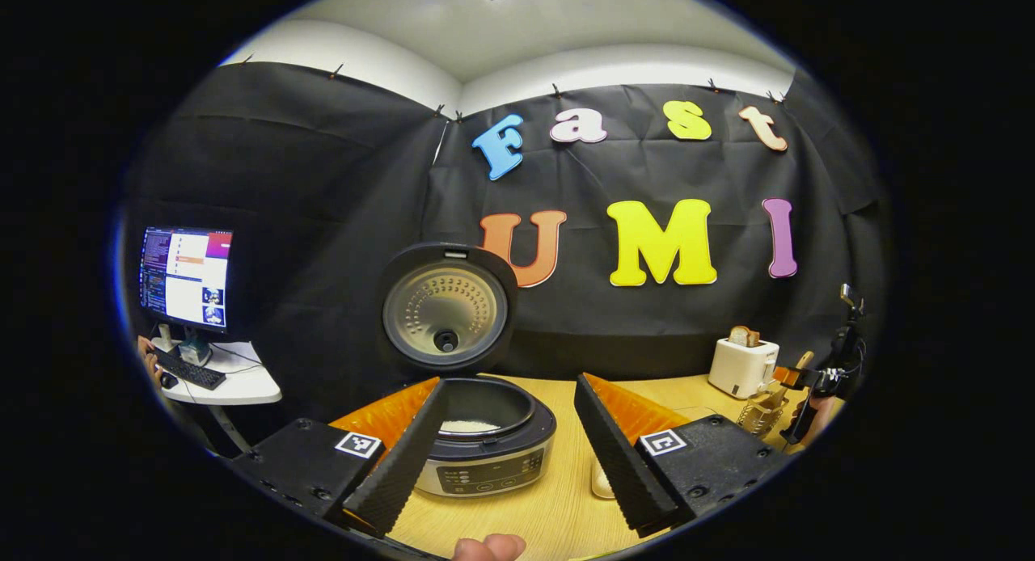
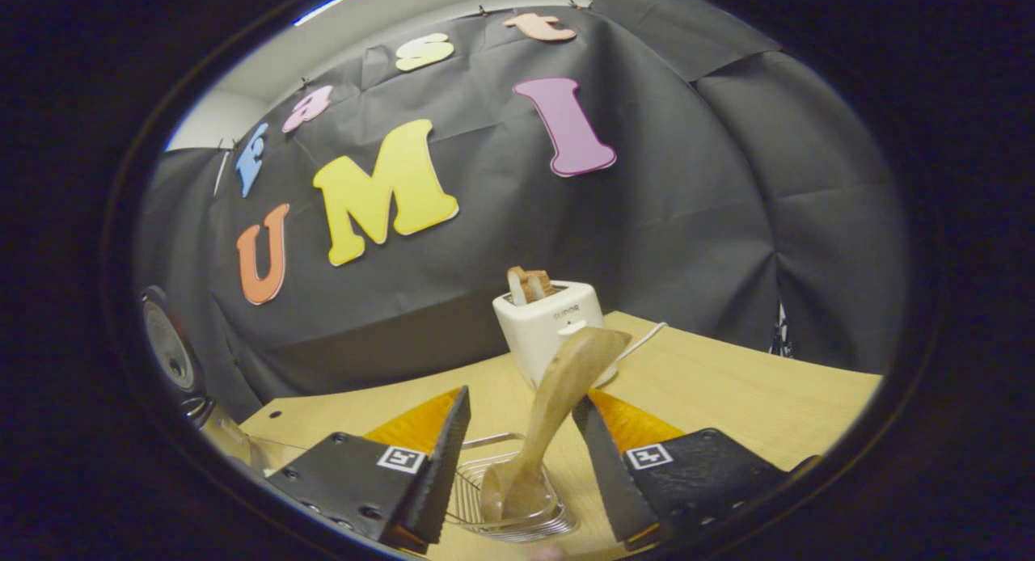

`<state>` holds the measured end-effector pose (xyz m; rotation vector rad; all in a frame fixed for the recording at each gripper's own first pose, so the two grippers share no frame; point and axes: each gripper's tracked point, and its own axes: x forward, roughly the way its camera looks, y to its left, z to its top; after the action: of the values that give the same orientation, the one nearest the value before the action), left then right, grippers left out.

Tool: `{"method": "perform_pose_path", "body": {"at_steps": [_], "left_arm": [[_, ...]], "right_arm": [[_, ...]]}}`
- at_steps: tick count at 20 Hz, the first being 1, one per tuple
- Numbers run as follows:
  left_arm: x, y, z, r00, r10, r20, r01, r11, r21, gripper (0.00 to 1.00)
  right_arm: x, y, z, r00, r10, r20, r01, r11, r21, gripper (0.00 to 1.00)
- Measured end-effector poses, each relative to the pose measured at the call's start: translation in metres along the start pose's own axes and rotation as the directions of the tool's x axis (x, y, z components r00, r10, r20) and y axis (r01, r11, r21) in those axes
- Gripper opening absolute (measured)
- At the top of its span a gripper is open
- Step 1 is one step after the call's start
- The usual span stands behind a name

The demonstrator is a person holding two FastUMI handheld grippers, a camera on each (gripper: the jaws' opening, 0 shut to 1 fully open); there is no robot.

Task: Close the left gripper, press the button to open the rice cooker; take a wooden spoon from the chopstick holder with the right hand, scoop a spoonful of rice and pour it into the rice cooker, then put the wooden spoon back into the chopstick holder.

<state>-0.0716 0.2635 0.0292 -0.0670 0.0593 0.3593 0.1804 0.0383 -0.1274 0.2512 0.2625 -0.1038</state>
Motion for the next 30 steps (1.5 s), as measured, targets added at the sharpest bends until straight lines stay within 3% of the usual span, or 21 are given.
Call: {"method": "perform_pose_path", "body": {"at_steps": [2,3,4,7,9,10,11,12,14,18,20,22,23,25,27,30], "left_arm": [[-0.005,0.000,0.005,1.000,0.020,0.013,-0.019,1.000,-0.011,1.00],[-0.006,0.001,0.009,0.999,0.031,0.019,-0.031,0.999,-0.022,1.00],[-0.006,0.001,0.015,0.999,0.035,0.026,-0.034,0.999,-0.026,1.00],[-0.002,0.008,0.044,0.996,0.069,0.061,-0.069,0.998,-0.005,1.00],[0.007,0.015,0.062,0.994,0.087,0.066,-0.088,0.996,0.002,0.99],[0.014,0.017,0.071,0.993,0.094,0.068,-0.095,0.996,0.001,0.99],[0.022,0.022,0.078,0.993,0.106,0.053,-0.106,0.994,0.008,0.99],[0.030,0.024,0.085,0.993,0.113,0.039,-0.114,0.993,0.017,0.99],[0.050,0.026,0.100,0.993,0.120,0.009,-0.121,0.992,0.042,0.99],[0.101,0.021,0.120,0.988,0.133,-0.075,-0.132,0.991,0.021,0.99],[0.127,0.020,0.121,0.979,0.132,-0.157,-0.135,0.991,-0.010,1.00],[0.148,0.033,0.129,0.963,0.180,-0.198,-0.181,0.983,0.015,1.00],[0.159,0.039,0.132,0.957,0.201,-0.210,-0.202,0.979,0.020,1.00],[0.180,0.042,0.136,0.949,0.196,-0.246,-0.202,0.979,0.000,1.00],[0.197,0.047,0.129,0.932,0.190,-0.307,-0.210,0.977,-0.032,1.00],[0.216,0.066,0.119,0.907,0.220,-0.360,-0.249,0.968,-0.035,0.99]], "right_arm": [[-0.003,-0.009,-0.001,1.000,-0.011,-0.004,0.011,1.000,0.013,0.84],[-0.006,-0.014,-0.002,1.000,-0.015,-0.011,0.015,1.000,0.021,1.00],[-0.010,-0.017,0.000,1.000,-0.012,-0.013,0.013,0.999,0.033,0.95],[-0.031,-0.025,0.009,1.000,0.022,-0.011,-0.021,0.997,0.069,0.96],[-0.049,-0.036,0.031,0.998,0.030,0.048,-0.033,0.998,0.061,0.92],[-0.058,-0.039,0.044,0.995,0.037,0.091,-0.040,0.999,0.032,0.96],[-0.064,-0.045,0.056,0.992,0.036,0.122,-0.033,0.999,-0.022,0.91],[-0.069,-0.050,0.062,0.991,0.028,0.134,-0.017,0.996,-0.083,0.95],[-0.081,-0.054,0.074,0.988,0.032,0.151,-0.007,0.987,-0.163,0.95],[-0.102,-0.054,0.087,0.977,0.075,0.198,-0.034,0.978,-0.205,0.95],[-0.109,-0.053,0.090,0.971,0.093,0.219,-0.036,0.967,-0.251,0.94],[-0.115,-0.052,0.090,0.965,0.116,0.235,-0.043,0.955,-0.293,0.91],[-0.119,-0.049,0.091,0.961,0.130,0.243,-0.050,0.950,-0.308,0.95],[-0.126,-0.038,0.088,0.949,0.185,0.256,-0.088,0.933,-0.348,0.91],[-0.122,-0.033,0.077,0.948,0.208,0.240,-0.098,0.911,-0.400,0.95],[-0.130,-0.021,0.060,0.946,0.259,0.193,-0.171,0.909,-0.381,0.95]]}}
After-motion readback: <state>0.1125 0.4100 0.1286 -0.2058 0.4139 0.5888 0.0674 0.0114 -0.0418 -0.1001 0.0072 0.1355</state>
